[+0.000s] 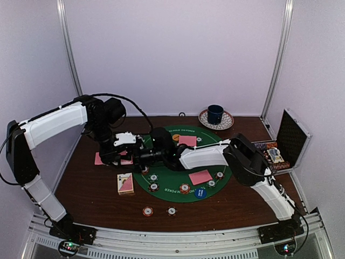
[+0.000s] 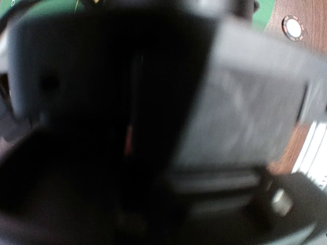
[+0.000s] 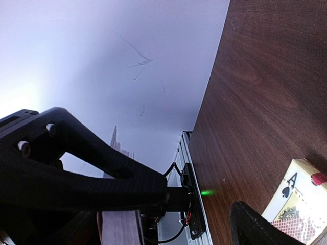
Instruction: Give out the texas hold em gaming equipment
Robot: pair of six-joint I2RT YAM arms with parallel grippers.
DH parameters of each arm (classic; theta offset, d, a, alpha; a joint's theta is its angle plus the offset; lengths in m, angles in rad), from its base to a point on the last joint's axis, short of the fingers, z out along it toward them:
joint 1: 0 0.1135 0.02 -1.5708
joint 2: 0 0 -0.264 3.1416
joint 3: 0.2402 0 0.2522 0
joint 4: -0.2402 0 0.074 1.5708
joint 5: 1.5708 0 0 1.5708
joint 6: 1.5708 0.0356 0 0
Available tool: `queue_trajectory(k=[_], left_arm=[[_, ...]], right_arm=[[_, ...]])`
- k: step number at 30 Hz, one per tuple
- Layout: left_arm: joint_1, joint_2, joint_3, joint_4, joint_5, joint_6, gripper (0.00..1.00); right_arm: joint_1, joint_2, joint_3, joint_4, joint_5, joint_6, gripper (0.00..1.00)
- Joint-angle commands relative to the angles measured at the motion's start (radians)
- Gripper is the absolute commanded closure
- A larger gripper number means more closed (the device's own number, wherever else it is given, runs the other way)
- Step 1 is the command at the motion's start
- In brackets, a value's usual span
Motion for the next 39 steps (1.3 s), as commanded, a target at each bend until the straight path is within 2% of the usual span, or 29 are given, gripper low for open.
queue_trajectory(k=[1,5,15,20,30,35,39], left_arm=[[-0.001,-0.020,0.019,0.011,-0.005,0.004,1.00],[-0.001,-0.020,0.017,0.011,-0.006,0.004,1.00],[-0.001,-0.025,0.015,0.011,-0.011,0.006,1.00],[-0.001,-0.024,0.010,0.011,-0.016,0.008,1.00],[-0.001,-0.018,0.002,0.011,-0.016,0.010,1.00],[-0.001,-0.017,0.002,0.012,-0.020,0.011,1.00],[-0.001,-0.018,0.002,0.011,-0.026,0.012,1.00]], right_arm=[[-0.017,-0.034,-0.102,-0.067,0.022,-0.041,0.15],[-0.027,-0.071,-0.163,-0.044,0.025,-0.046,0.17],[-0.031,-0.119,-0.196,-0.063,0.010,-0.073,0.23],[-0.040,-0.134,-0.238,0.094,-0.008,0.028,0.31],[-0.039,-0.158,-0.257,0.278,0.022,0.127,0.17],[-0.024,-0.089,-0.183,0.382,0.022,0.232,0.17],[-0.017,-0.073,-0.157,0.369,0.008,0.231,0.20]])
